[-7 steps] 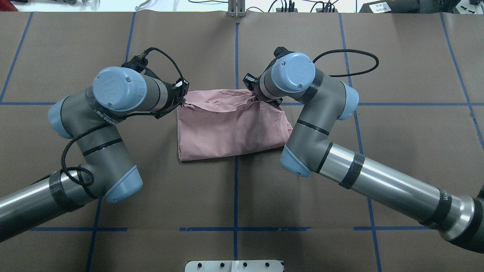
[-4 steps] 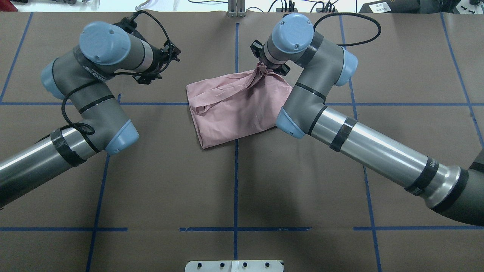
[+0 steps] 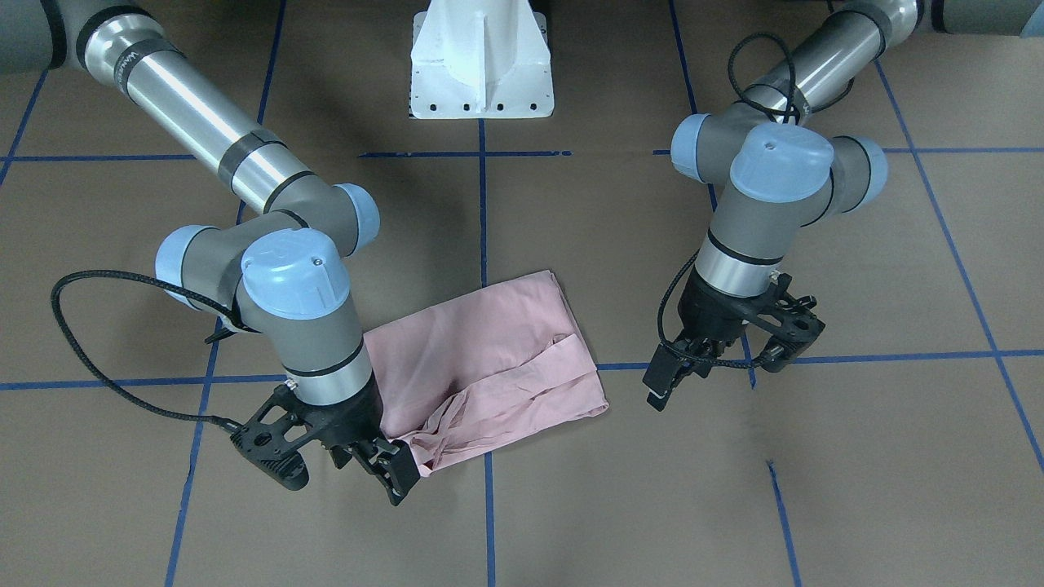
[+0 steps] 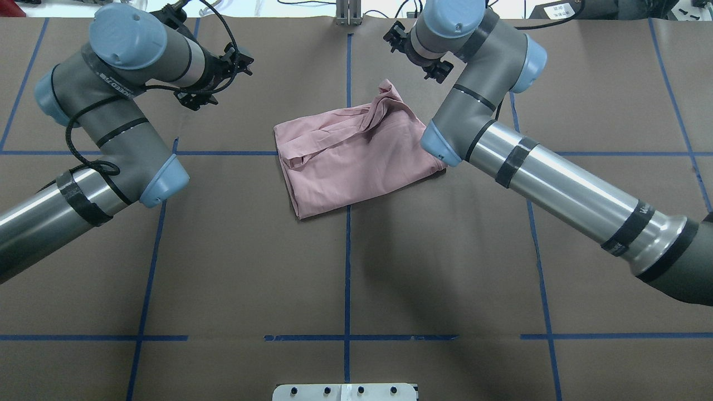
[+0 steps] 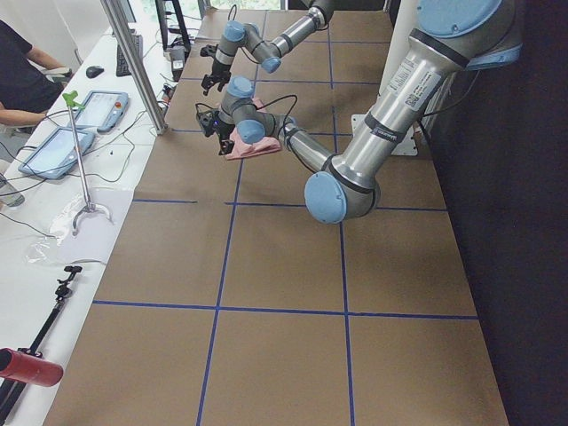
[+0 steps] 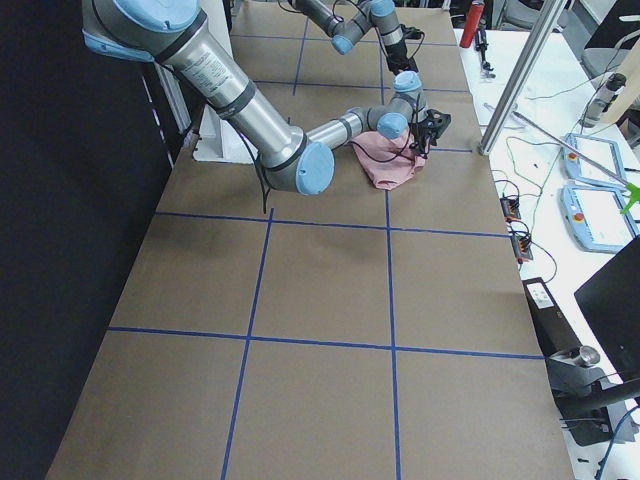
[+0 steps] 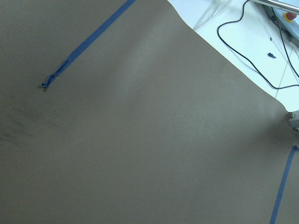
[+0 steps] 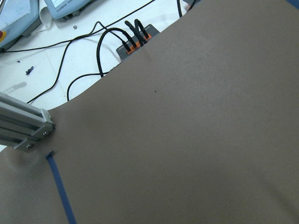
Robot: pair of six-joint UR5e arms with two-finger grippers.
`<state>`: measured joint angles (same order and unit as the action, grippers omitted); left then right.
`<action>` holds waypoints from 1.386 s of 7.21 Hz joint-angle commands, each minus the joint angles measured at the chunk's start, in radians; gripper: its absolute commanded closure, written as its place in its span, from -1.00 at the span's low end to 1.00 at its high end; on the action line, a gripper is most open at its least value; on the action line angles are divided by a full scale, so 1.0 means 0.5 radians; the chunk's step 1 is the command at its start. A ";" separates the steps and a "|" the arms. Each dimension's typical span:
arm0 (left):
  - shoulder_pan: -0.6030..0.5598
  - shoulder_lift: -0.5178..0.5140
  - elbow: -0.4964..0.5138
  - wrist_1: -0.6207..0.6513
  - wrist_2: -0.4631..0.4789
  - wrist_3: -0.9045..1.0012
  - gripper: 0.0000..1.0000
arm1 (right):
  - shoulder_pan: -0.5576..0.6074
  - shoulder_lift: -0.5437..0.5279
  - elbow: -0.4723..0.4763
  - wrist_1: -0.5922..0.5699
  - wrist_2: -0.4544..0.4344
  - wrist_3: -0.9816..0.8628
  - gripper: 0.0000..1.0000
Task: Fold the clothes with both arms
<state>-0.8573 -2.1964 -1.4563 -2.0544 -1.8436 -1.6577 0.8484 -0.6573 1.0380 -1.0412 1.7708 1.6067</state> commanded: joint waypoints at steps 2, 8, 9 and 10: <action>-0.291 0.143 -0.072 0.010 -0.374 0.457 -1.00 | 0.440 -0.215 0.025 -0.022 0.531 -0.753 -1.00; -1.039 0.658 -0.349 0.571 -0.632 2.413 -1.00 | 1.257 -1.285 0.636 -0.624 1.265 -2.845 -1.00; -1.144 0.777 -0.346 0.574 -0.675 2.684 -1.00 | 1.331 -1.454 0.663 -0.627 1.269 -3.119 -1.00; -1.257 0.891 -0.330 0.578 -0.721 2.945 -1.00 | 1.380 -1.553 0.697 -0.721 1.278 -3.215 -1.00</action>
<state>-1.4144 -1.8218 -1.6263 -1.7755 -2.1791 -0.3597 1.4953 -1.3513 1.3641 -1.3613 2.3945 0.1074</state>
